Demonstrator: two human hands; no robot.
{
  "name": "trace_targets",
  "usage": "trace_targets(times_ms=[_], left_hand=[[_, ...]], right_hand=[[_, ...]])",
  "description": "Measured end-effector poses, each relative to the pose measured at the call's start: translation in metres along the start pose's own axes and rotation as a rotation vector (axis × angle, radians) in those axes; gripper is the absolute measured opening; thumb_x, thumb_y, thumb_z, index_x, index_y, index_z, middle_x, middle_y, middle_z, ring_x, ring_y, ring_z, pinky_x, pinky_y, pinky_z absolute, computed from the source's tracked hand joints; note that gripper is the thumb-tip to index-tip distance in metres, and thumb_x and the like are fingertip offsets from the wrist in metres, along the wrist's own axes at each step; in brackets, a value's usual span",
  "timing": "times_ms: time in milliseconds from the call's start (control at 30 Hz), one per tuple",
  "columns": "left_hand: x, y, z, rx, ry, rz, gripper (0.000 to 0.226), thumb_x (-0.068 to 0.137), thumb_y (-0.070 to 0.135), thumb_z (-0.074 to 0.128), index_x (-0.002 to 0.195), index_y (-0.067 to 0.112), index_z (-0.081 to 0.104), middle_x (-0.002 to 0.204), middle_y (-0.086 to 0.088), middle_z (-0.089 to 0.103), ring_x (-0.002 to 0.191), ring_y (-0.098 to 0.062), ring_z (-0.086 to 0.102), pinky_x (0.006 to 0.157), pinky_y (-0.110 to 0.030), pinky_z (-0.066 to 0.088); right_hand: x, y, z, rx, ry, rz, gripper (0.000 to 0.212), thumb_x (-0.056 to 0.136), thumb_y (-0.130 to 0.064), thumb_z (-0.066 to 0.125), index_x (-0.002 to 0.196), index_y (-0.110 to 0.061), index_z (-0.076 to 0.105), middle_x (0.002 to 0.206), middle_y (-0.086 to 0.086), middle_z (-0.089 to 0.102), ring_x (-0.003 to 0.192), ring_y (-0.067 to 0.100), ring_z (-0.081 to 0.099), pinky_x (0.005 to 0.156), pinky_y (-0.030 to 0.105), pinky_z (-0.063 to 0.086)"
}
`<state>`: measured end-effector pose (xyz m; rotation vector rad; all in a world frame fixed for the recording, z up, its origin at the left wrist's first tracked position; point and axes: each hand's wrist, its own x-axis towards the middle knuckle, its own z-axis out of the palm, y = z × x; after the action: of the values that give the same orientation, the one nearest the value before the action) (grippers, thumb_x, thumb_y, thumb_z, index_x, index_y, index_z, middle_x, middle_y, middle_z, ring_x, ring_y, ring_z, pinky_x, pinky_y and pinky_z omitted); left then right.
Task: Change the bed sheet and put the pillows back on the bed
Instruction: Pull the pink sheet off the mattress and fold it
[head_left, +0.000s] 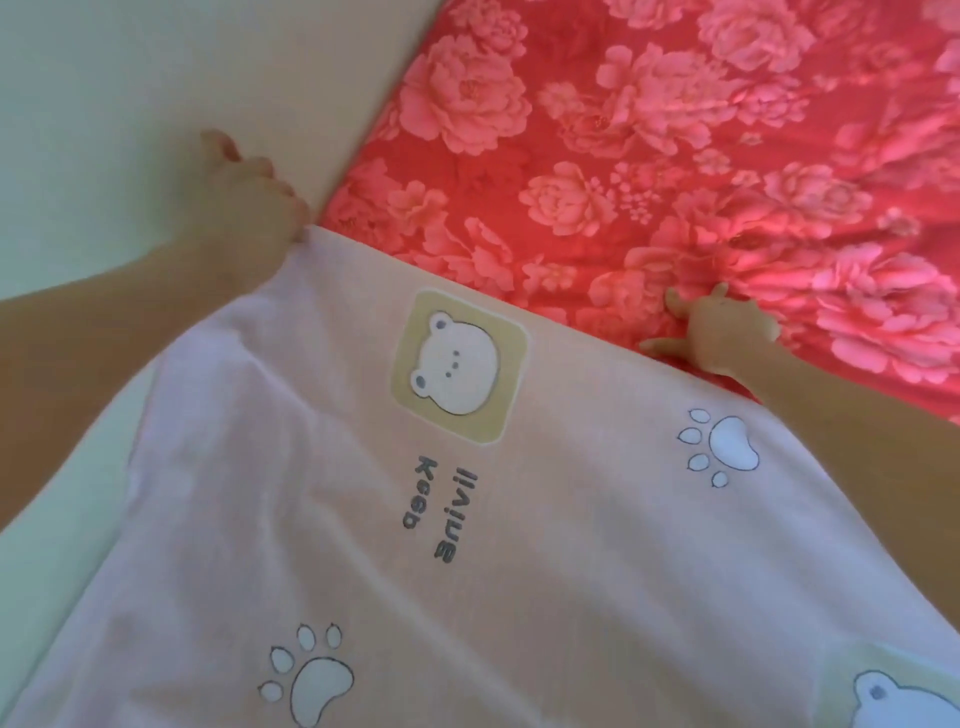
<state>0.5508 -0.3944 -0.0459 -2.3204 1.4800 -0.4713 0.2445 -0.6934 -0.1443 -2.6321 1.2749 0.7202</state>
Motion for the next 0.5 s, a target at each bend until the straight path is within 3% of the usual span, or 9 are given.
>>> trace_targets(times_ms=[133,200,300,400,500], left_hand=[[-0.006,0.021,0.015,0.106,-0.285,-0.213,0.012,0.078,-0.003,0.059,0.082,-0.002,0.069,0.078,-0.02,0.067,0.094,-0.034,0.052,0.107,-0.052,0.023],[-0.008,0.049,0.018,0.117,-0.329,-0.279,0.018,0.081,-0.002,0.052,0.091,-0.005,0.067,0.09,-0.024,0.064,0.1,-0.037,0.049,0.108,-0.055,0.022],[-0.03,0.08,0.005,-0.118,-0.029,-0.434,0.025,0.079,-0.004,0.042,0.098,-0.008,0.059,0.1,-0.031,0.052,0.097,-0.042,0.047,0.097,-0.055,0.026],[-0.106,0.134,-0.037,-0.362,0.268,-0.316,0.026,0.084,0.007,0.048,0.106,0.006,0.062,0.115,-0.019,0.059,0.099,-0.037,0.052,0.091,-0.046,0.029],[-0.187,0.193,-0.05,-0.452,0.098,-0.18,0.042,0.091,0.03,0.043,0.124,0.01,0.059,0.135,-0.018,0.052,0.122,-0.039,0.049,0.104,-0.058,0.024]], right_hand=[[-0.002,-0.001,-0.003,-0.009,-0.018,-0.003,0.083,0.077,-0.072,0.052,0.147,-0.038,0.022,0.157,0.02,0.005,0.134,0.051,0.026,0.102,0.065,0.032],[-0.001,-0.001,-0.003,-0.015,-0.019,0.002,0.085,0.077,-0.072,0.051,0.148,-0.038,0.02,0.158,0.019,0.004,0.134,0.051,0.026,0.102,0.064,0.032],[0.001,-0.002,-0.003,-0.027,-0.02,-0.001,0.085,0.076,-0.073,0.052,0.146,-0.036,0.023,0.157,0.02,0.004,0.134,0.051,0.028,0.1,0.065,0.034],[0.003,-0.002,-0.003,-0.028,-0.016,-0.003,0.084,0.075,-0.074,0.052,0.145,-0.036,0.024,0.157,0.021,0.005,0.134,0.051,0.027,0.101,0.066,0.032],[0.004,-0.002,-0.001,-0.03,-0.001,0.01,0.084,0.076,-0.072,0.052,0.146,-0.037,0.022,0.157,0.02,0.005,0.135,0.051,0.025,0.102,0.066,0.03]])
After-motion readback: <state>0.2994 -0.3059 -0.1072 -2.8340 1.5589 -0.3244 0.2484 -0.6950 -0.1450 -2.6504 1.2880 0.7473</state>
